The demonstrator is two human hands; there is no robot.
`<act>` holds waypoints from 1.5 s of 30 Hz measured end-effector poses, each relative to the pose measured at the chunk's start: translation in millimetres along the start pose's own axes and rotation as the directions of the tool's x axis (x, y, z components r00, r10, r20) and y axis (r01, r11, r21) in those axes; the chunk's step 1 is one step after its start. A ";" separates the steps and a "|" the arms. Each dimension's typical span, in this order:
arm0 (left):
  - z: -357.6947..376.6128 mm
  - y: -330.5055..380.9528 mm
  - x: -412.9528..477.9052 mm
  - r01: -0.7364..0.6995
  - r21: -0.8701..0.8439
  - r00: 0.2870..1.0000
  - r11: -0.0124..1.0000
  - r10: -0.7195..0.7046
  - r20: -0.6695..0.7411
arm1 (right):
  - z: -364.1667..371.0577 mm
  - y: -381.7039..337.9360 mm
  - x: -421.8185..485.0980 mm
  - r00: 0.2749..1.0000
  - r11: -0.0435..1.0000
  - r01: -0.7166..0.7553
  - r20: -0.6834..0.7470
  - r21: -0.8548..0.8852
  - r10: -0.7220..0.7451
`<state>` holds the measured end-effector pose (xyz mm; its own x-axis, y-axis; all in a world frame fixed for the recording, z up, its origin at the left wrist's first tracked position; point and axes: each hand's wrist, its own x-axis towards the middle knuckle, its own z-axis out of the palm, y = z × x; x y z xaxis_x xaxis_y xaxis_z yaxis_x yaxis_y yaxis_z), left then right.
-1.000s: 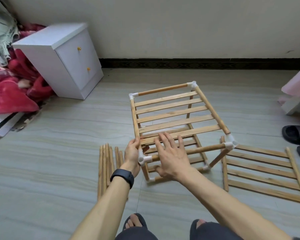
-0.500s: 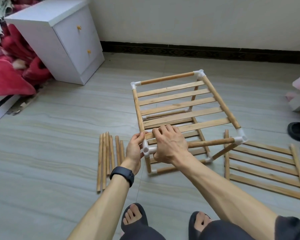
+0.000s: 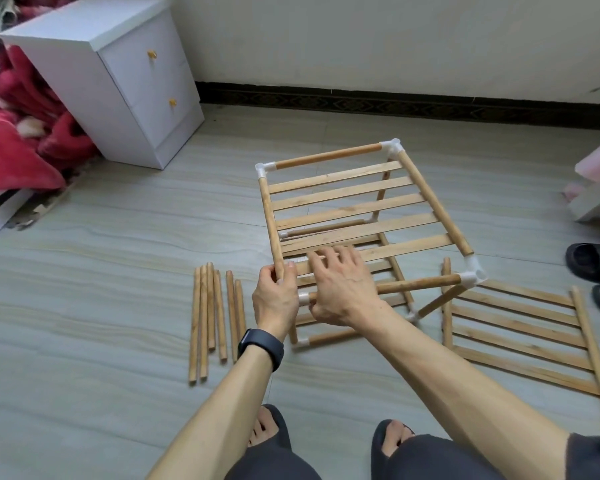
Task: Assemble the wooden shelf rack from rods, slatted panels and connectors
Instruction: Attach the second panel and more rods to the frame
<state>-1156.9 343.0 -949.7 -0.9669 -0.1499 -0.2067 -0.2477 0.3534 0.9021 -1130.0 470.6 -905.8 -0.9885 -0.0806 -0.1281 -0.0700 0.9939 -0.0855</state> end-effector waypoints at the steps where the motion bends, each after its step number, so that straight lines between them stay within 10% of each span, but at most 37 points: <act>1: 0.0 -1.6 -2.6 -0.018 0.016 1.000 1.000 0.019 -0.011 | 1.4 2.7 -3.3 1.000 1.000 -0.020 -0.015 -0.012 0.020; 18: -12.1 15.2 20.1 -0.088 0.296 0.995 0.951 0.097 -0.016 | -3.9 3.3 2.6 0.998 1.000 0.000 -0.057 0.028 0.001; 22: -35.5 35.1 40.6 -0.158 0.606 0.977 0.780 0.212 -0.019 | -5.6 33.4 -45.4 0.925 0.958 0.018 -0.368 0.287 0.093; 25: -38.9 53.2 37.4 -0.338 0.764 0.874 0.550 0.484 0.038 | 0.5 72.2 -91.4 0.701 0.816 -0.058 -0.559 0.575 0.443; 28: -13.4 70.9 4.5 -0.654 0.678 0.676 0.335 0.661 0.325 | -3.2 105.7 -116.0 0.622 0.257 -0.194 -0.084 0.947 0.778; 30: 15.1 78.0 -25.5 -0.801 0.564 0.540 0.199 0.645 0.540 | -6.8 119.4 -121.5 0.651 -0.154 -0.183 0.237 0.971 0.721; 32: 40.6 80.0 -51.6 -0.884 0.459 0.427 0.086 0.545 0.721 | -8.6 124.3 -125.2 0.696 -0.334 -0.159 0.345 0.929 0.630; 36: 59.4 66.7 -61.7 -0.926 0.377 0.350 -0.012 0.349 0.870 | -4.2 125.3 -128.7 0.719 -0.347 -0.153 0.345 0.925 0.603; 45: 52.8 41.6 -47.9 -0.888 0.449 0.369 -0.103 0.423 0.828 | 7.9 123.4 -127.7 0.739 -0.216 -0.249 0.330 0.944 0.588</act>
<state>-1124.1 413.7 -922.3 -0.5132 0.8583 -0.0086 0.8560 0.5110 -0.0789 -1011.4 602.9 -907.8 -0.7274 0.4995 -0.4706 0.3883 -0.2658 -0.8823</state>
